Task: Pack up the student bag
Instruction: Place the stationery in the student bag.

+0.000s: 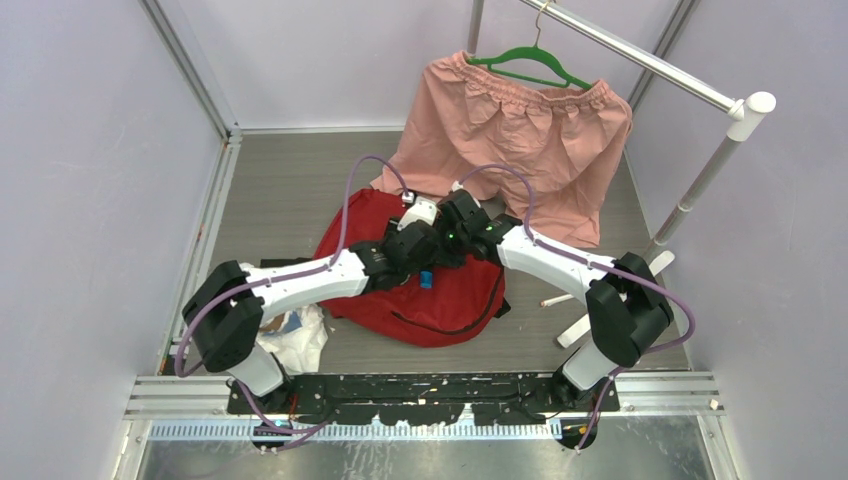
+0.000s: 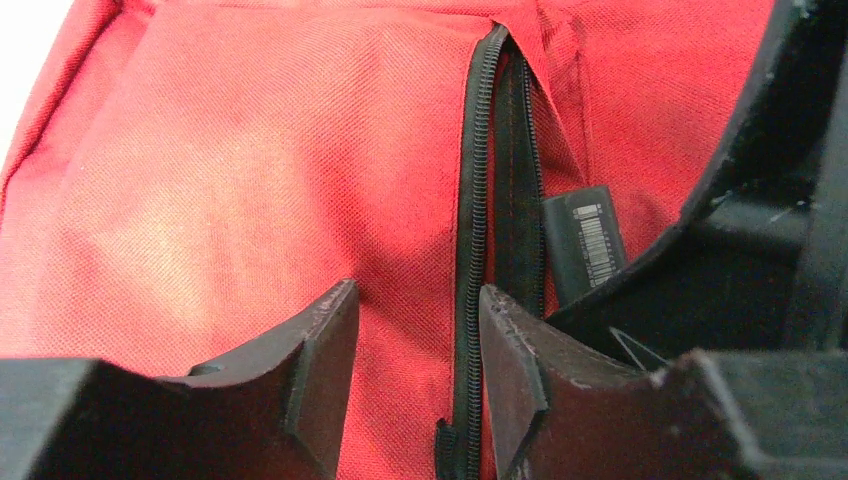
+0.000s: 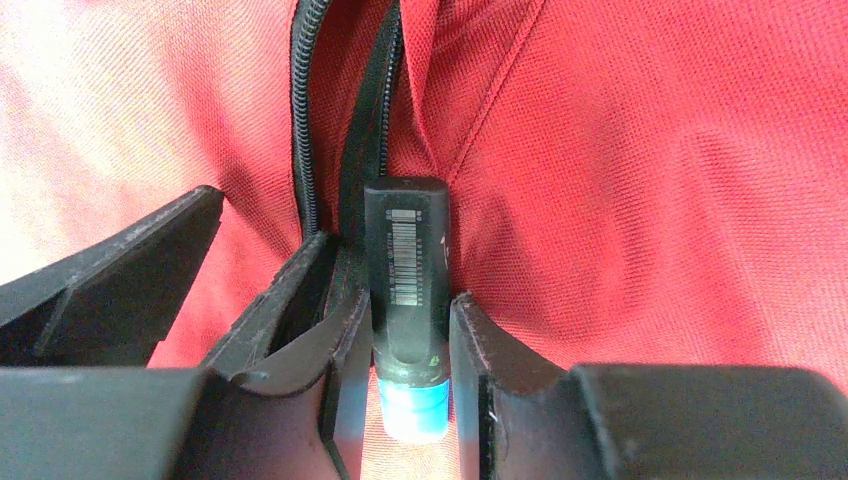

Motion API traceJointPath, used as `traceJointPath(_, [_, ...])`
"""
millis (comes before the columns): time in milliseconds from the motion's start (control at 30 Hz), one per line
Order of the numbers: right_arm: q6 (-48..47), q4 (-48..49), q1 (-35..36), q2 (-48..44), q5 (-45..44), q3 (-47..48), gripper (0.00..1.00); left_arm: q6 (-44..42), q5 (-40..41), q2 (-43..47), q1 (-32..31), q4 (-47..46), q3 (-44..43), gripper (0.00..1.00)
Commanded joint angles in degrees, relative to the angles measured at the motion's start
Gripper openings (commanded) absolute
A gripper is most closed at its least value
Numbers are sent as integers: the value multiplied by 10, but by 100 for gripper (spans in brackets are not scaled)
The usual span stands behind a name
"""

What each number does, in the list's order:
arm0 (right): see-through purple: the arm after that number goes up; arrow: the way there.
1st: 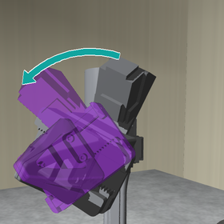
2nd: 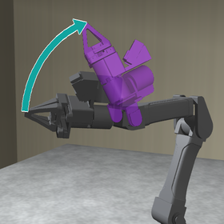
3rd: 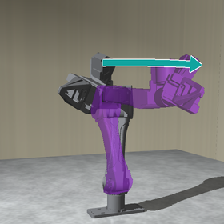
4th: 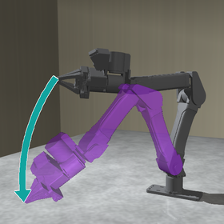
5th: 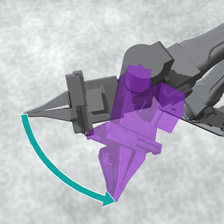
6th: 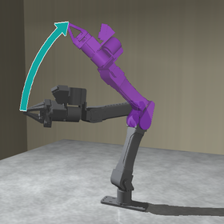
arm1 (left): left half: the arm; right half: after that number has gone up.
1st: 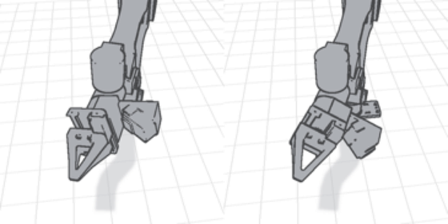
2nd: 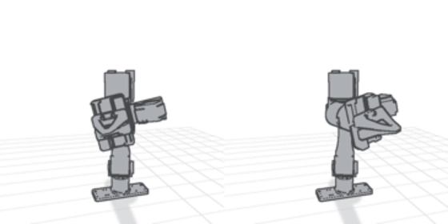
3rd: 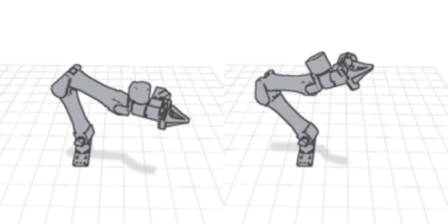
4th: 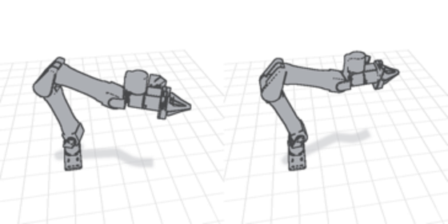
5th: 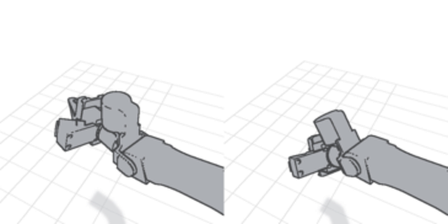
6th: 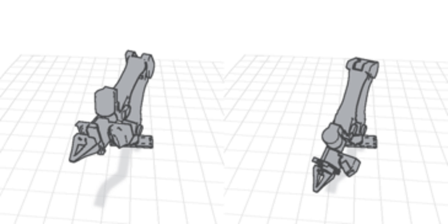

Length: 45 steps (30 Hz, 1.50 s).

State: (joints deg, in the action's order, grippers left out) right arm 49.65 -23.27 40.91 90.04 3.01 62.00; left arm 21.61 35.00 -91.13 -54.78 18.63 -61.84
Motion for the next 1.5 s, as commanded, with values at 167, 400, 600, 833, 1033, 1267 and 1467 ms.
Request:
traceJointPath(167, [5, 33, 6, -21, 3, -2, 1, -17, 105, -33, -3, 128, -7, 38])
traceJointPath(400, [5, 33, 6, -41, 3, -13, 1, -14, 94, -19, -3, 136, -18, 26])
traceJointPath(600, [-2, 34, 6, -66, 7, -17, 1, -31, 72, 15, 0, 135, -32, 0])
traceJointPath(833, [-57, -1, 6, -94, 18, 24, 1, -43, -9, 74, 23, 153, -53, 0])
traceJointPath(1033, [-61, 2, 7, -103, 110, 31, 1, -5, -110, 127, 43, 175, -66, 0])
traceJointPath(1267, [-75, 7, 19, -146, 188, -15, 1, 47, -198, 155, 54, 163, -80, 0])
traceJointPath(1467, [-97, -8, 35, -141, 191, -13, 1, 67, -233, 159, 54, 160, -84, 0])
